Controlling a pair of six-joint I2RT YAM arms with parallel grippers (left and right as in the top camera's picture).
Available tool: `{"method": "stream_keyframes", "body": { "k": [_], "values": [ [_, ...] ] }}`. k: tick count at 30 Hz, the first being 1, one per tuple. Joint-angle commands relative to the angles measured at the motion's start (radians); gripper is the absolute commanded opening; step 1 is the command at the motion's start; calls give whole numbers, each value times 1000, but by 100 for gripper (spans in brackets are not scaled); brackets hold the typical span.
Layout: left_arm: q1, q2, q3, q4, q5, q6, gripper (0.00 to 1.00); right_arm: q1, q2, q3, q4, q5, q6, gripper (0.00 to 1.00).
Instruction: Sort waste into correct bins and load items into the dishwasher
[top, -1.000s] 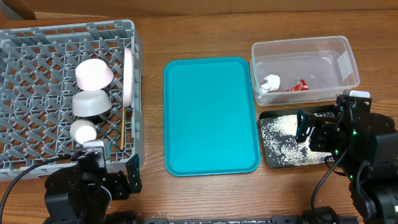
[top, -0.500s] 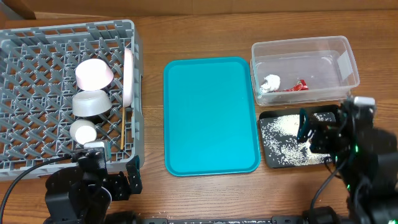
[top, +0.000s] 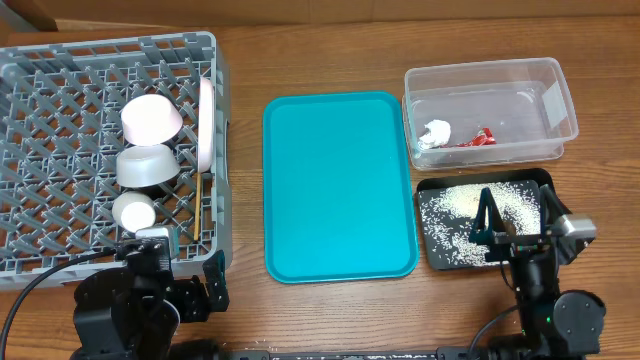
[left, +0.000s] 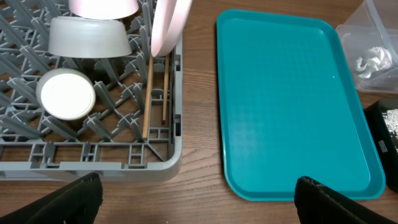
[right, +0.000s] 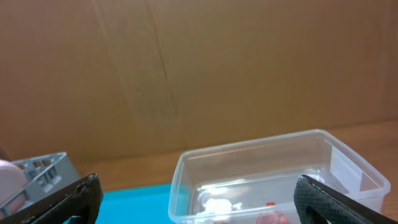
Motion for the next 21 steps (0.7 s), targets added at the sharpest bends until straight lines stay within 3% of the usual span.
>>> {"method": "stream_keyframes", "body": {
  "k": [1,12,21],
  "values": [
    [-3,-8,-2,1,12,16,100,-24,-76,-73,53,-17,-6,100],
    [-3,-8,-2,1,12,16,100,-67,-88,-215,19,-55,-58,100],
    [-3,-8,-2,1,12,16,100,-68,-87,-219,11,-61,-55,100]
  ]
}}
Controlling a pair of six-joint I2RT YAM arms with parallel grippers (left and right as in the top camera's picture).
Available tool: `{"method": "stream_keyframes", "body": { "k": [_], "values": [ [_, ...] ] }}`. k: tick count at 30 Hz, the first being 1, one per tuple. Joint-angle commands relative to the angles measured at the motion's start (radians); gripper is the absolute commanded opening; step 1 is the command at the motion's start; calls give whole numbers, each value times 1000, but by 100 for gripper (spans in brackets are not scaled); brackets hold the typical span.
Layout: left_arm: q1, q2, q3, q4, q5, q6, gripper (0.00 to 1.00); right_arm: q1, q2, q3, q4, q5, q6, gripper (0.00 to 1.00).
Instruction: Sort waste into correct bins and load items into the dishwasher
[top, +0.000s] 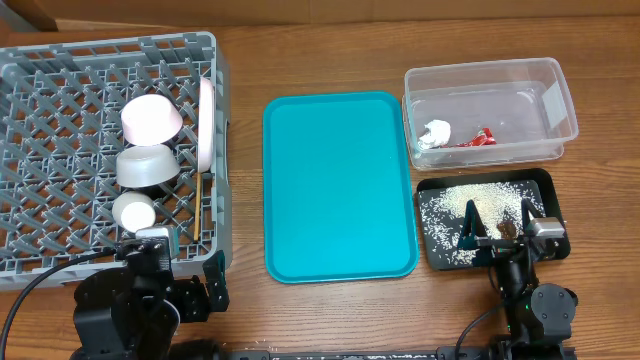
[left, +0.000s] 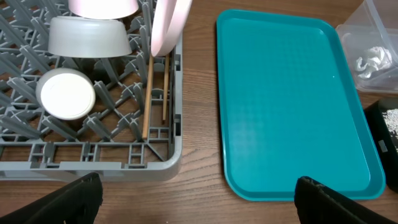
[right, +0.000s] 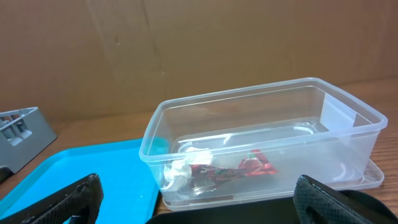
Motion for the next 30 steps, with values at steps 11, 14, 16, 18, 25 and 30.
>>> {"method": "stream_keyframes", "body": {
  "k": [11,14,16,18,25,30],
  "values": [
    [-3,-8,-1,1,12,16,100,-8,-11,-10,7,-4,-8,100],
    [-3,-8,-1,1,12,16,100,-8,-11,-10,7,-4,-8,100],
    [-3,-8,-1,1,12,16,100,-8,-11,-10,7,-4,-8,100],
    [-3,-8,-1,1,12,16,100,-8,-11,-10,7,-4,-8,100],
    [-3,-8,-1,1,12,16,100,-8,-11,-10,7,-4,-8,100],
    [-3,-10,-4,0,-14,24,100,-8,-11,-10,7,-4,-8,100]
  ]
}}
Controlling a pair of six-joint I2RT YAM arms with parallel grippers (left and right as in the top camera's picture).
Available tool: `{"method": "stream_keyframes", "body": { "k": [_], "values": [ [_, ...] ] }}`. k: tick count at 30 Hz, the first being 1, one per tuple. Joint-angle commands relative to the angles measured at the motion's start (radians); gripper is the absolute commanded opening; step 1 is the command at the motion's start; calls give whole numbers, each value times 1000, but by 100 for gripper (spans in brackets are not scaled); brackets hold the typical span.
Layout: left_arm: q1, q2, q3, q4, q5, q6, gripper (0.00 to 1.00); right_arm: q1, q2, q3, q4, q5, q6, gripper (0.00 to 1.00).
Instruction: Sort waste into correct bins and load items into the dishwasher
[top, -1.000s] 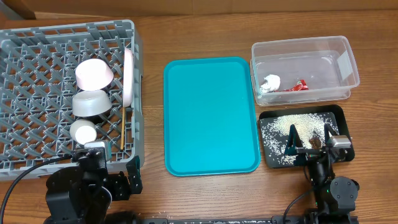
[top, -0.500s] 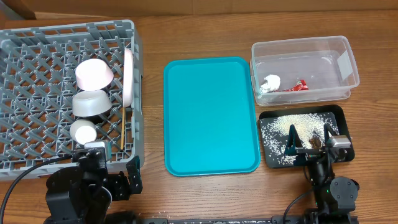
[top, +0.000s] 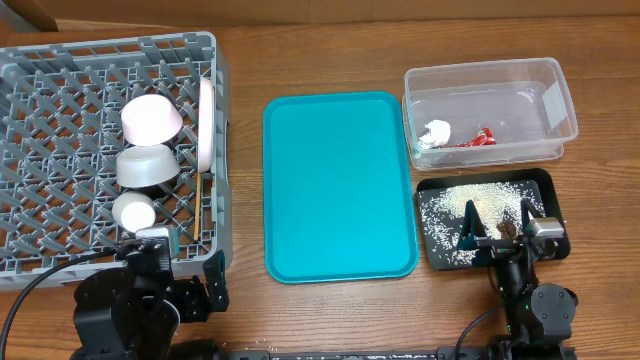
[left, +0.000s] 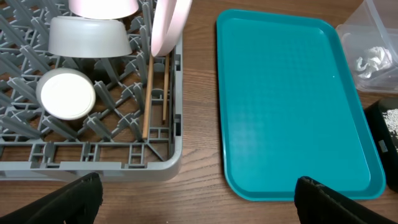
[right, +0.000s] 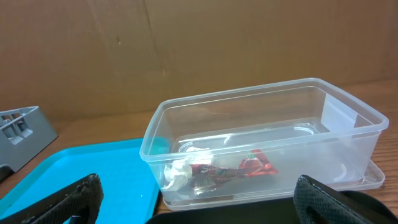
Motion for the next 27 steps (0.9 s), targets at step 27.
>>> {"method": "stream_keyframes", "body": {
  "k": [27],
  "values": [
    [-105,-482,-972,1281,-56,-8,100,-8,-11,-10,7,-2,-3,100]
  ]
}}
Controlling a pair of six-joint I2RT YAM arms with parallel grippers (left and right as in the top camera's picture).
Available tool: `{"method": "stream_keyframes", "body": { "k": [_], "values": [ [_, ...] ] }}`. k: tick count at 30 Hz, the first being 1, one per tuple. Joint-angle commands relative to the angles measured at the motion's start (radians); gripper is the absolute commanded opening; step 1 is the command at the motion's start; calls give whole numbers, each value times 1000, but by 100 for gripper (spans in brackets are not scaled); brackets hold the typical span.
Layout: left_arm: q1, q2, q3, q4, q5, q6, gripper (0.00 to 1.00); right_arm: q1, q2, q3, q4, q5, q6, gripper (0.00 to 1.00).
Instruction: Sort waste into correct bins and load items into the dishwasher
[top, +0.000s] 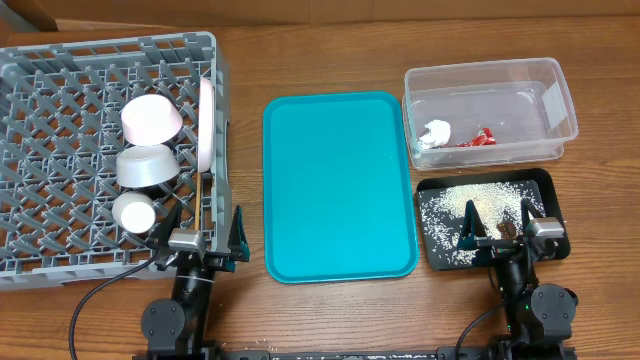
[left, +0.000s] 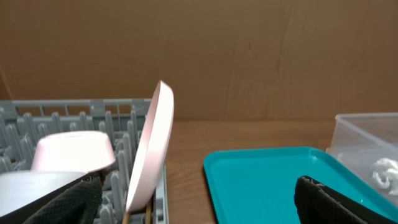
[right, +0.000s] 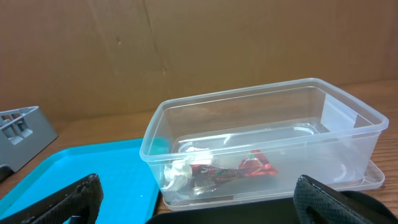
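Observation:
The grey dish rack (top: 60, 60) on the left holds a pink bowl (top: 150, 117), a grey bowl (top: 148, 165), a white cup (top: 133, 211), an upright pink plate (left: 151, 149) and chopsticks (top: 205, 195). The clear bin (right: 261, 143) at the back right holds a crumpled tissue (right: 180, 171) and a red wrapper (right: 233, 171). In front of it a black tray (top: 440, 255) carries rice. My left gripper (top: 203, 240) sits low at the rack's front right corner, open and empty. My right gripper (top: 498, 232) rests at the black tray's front edge, open and empty.
A bare teal tray (top: 338, 185) lies in the middle between rack and bins. The left wrist view looks level over the rack edge (left: 74, 112) toward a brown cardboard wall (left: 249, 56). Cables trail from both arms at the front edge.
My left arm has gone from a raised pose looking down on the rack and teal tray to a low folded pose by the rack's front corner, its camera now level. The right arm is unchanged.
At first my right gripper stood over the black tray, camera aimed high at the wall. By 1.9 s ago it sat lower at the tray's front and has stayed there. My left arm stayed still until it dropped low just now. No object has moved.

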Motion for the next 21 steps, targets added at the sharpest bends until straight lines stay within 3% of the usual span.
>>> {"method": "stream_keyframes", "body": {
  "k": [1,5,21],
  "values": [
    [-11,-12,-16,-16,-32,-6,100,-8,-11,-10,6,-1,-3,100],
    [-11,-11,-16,-125,-37,-6,100,-8,-11,-10,6,-1,-3,100],
    [-11,-9,-16,-124,-40,-6,100,-8,-11,-10,6,-1,-3,100]
  ]
}}
